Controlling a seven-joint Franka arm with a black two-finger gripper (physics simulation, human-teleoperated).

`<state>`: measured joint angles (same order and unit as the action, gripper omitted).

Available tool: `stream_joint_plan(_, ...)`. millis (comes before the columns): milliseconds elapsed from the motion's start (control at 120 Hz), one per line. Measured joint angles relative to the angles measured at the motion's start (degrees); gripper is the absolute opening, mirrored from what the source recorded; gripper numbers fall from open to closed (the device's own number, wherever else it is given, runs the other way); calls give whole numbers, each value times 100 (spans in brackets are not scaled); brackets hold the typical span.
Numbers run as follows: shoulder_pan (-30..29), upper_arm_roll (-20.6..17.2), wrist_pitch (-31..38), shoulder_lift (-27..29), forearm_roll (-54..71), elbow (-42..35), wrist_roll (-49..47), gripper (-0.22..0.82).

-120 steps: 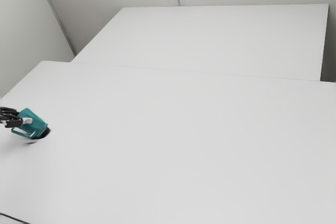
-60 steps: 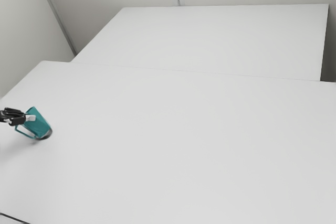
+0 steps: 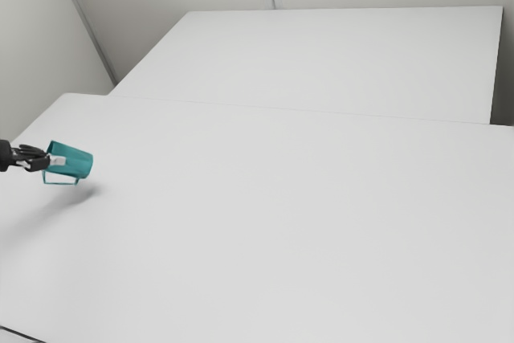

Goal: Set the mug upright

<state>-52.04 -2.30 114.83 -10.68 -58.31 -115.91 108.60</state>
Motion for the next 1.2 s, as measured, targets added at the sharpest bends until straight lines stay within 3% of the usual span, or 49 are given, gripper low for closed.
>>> stream_joint_plan(92, 587, 88, 180, 228, 331, -59, -264, -18)
stream_joint_plan(217, 2561, 1084, 363, 524, 1611, -68, -1037, -18)
stream_joint_plan(350, 4191, 1817, 424, 573, 3057, -18, -2075, -18)
stream_joint_plan(458, 4941, 1970, 467, 610, 4465, 19, -3072, -18)
stream_joint_plan(592, 5276, 1807, 506, 525, 5960, 76, -4428, -18)
stream_joint_plan(725, 5330, 1753, 741, 302, 6648, 117, -5640, -18)
stream_joint_plan(1033, 5467, 1733, 1282, 34, 7117, 297, -7735, -18)
stream_joint_plan(1200, 5471, 1604, 1314, 35, 6691, 286, -8762, -18)
